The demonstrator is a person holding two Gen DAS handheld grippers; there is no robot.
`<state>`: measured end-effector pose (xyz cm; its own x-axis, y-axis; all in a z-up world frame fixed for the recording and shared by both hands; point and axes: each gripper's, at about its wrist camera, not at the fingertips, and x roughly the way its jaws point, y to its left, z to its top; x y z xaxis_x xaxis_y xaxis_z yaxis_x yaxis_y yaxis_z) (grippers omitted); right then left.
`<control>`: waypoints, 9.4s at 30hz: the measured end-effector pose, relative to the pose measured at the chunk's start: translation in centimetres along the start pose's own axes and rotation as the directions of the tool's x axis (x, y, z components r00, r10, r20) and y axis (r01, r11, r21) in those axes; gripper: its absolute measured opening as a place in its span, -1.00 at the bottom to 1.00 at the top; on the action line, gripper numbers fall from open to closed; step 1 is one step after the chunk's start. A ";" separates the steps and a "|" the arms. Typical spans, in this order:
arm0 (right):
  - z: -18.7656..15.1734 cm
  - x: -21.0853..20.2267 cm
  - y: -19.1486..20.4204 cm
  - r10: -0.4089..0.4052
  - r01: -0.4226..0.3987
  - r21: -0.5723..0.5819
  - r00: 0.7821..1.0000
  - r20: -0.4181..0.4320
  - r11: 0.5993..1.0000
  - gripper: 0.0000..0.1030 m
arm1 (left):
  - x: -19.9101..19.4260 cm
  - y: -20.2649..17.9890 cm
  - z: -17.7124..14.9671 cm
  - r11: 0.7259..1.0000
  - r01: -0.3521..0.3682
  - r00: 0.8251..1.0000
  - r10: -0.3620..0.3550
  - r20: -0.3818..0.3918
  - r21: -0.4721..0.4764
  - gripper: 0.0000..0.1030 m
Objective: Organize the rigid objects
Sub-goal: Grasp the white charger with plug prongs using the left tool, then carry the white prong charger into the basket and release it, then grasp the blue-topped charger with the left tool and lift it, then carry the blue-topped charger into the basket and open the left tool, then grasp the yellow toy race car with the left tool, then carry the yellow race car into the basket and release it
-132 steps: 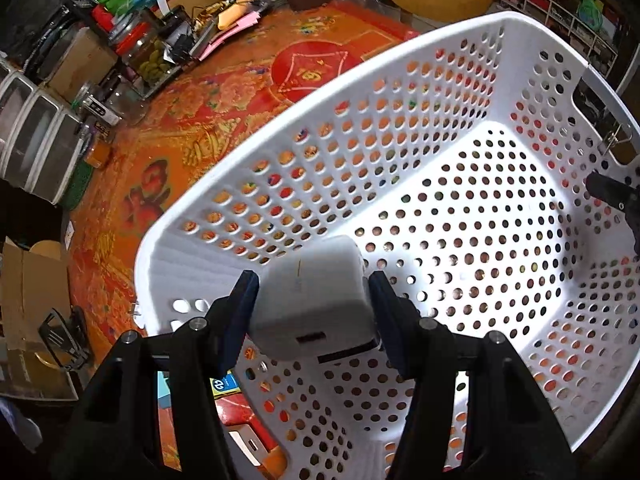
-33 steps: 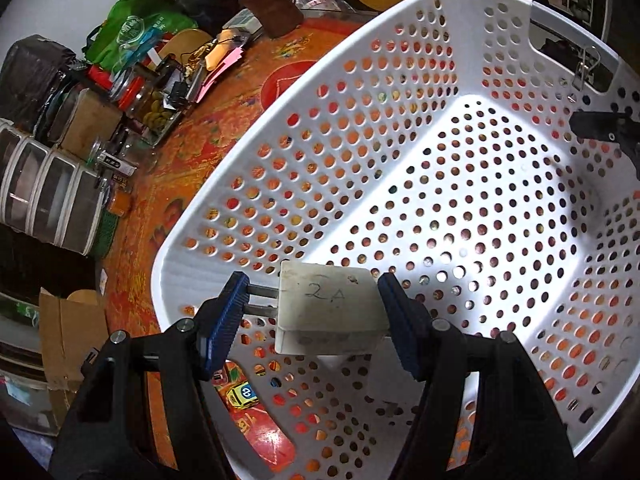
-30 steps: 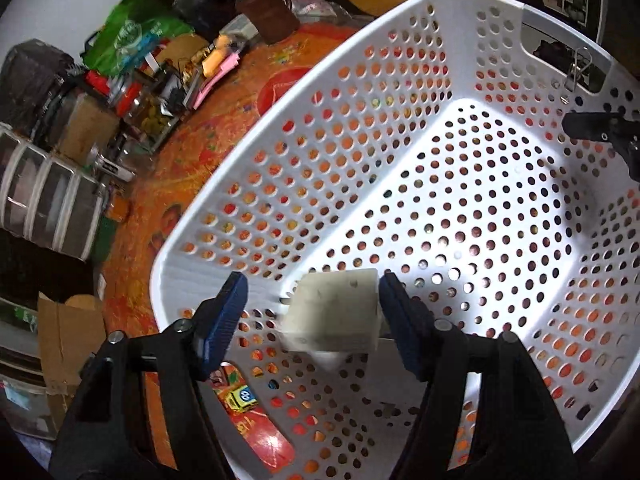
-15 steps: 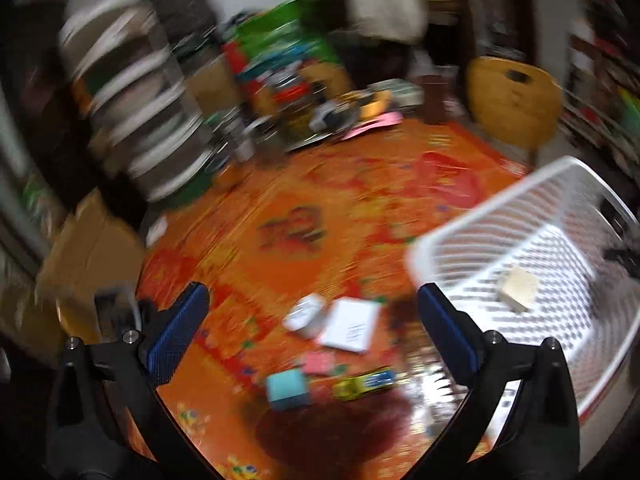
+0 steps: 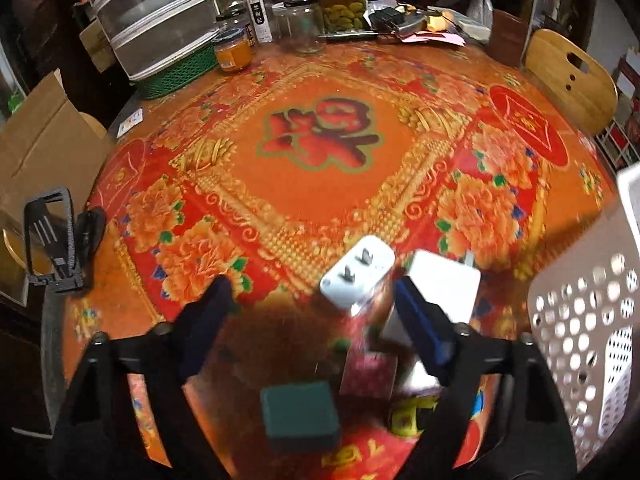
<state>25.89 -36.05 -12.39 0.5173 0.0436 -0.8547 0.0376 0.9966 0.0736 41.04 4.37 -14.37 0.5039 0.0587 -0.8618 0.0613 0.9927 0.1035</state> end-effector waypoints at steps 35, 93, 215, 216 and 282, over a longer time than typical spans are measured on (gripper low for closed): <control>0.1 0.0 -0.1 0.010 -0.010 -0.007 1.000 0.004 1.000 -0.52 | -5.4 2.5 -0.1 0.996 0.029 0.995 -0.021 0.101 -0.086 -0.60; 0.0 0.0 0.1 0.005 -0.005 -0.012 1.000 -0.002 1.000 -0.52 | -19.6 -12.5 -4.6 0.973 0.060 0.926 -0.138 0.352 0.224 0.99; 0.1 -0.1 0.1 0.017 -0.017 -0.027 1.000 0.004 0.999 -0.52 | -19.3 -6.0 -5.0 0.993 0.118 0.922 -0.114 0.370 0.011 0.99; 0.1 -0.1 0.1 0.017 -0.017 -0.027 1.000 0.005 0.999 -0.52 | -18.9 -4.8 -5.3 0.997 0.077 0.934 -0.070 0.352 -0.005 0.99; 0.0 -0.1 0.3 0.014 -0.014 -0.025 1.000 0.009 1.000 -0.50 | -8.8 -4.3 -11.4 0.998 -0.034 0.969 0.044 0.242 -0.048 0.25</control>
<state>25.82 -35.73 -12.31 0.5250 0.0572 -0.8492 0.0090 0.9973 0.0728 26.56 0.76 -12.87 0.6995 0.0756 -0.7106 0.0026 0.9941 0.1083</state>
